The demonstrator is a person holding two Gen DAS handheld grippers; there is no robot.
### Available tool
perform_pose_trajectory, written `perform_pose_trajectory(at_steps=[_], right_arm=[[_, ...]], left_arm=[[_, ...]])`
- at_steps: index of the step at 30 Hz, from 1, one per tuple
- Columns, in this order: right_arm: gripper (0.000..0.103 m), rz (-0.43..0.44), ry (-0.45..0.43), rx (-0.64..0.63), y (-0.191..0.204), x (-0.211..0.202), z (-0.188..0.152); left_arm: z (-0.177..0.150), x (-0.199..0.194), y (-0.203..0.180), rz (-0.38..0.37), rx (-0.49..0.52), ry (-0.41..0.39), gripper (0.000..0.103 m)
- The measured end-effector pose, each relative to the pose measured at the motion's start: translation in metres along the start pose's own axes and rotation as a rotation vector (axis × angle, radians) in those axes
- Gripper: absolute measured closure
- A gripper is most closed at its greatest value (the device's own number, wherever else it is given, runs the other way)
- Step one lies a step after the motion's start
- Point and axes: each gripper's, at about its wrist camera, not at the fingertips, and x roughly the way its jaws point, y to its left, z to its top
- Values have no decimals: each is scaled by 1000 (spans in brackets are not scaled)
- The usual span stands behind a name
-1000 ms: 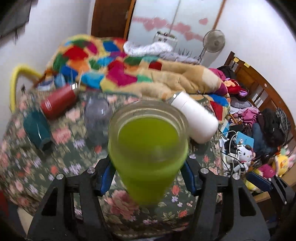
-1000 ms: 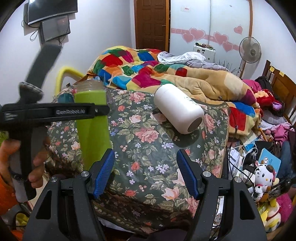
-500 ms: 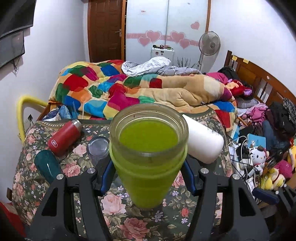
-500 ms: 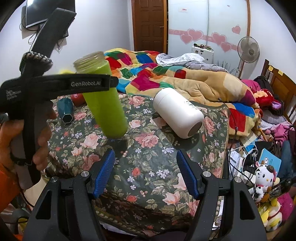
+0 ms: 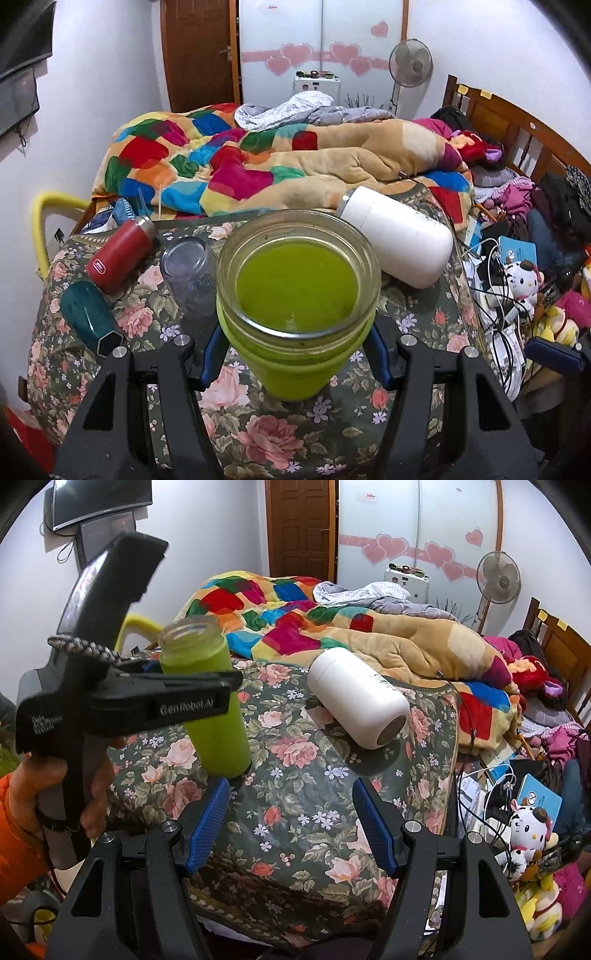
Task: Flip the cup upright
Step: 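Rotate the green bottle upright with the left tool and lower it onto the cover, then open the left tool and withdraw it from the upright bottle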
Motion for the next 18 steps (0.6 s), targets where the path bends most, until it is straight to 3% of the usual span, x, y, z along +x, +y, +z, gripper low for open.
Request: perform_pose_trajectory(at_steps=[12,18], right_arm=[[37,-6,-27,-1,3,-17,1],[37,-15,-92,16,8,-45,7]], left_arm=[[-1,-24,8,-62,14,18,40],[-4,-83,15,-94,25,-73,38]])
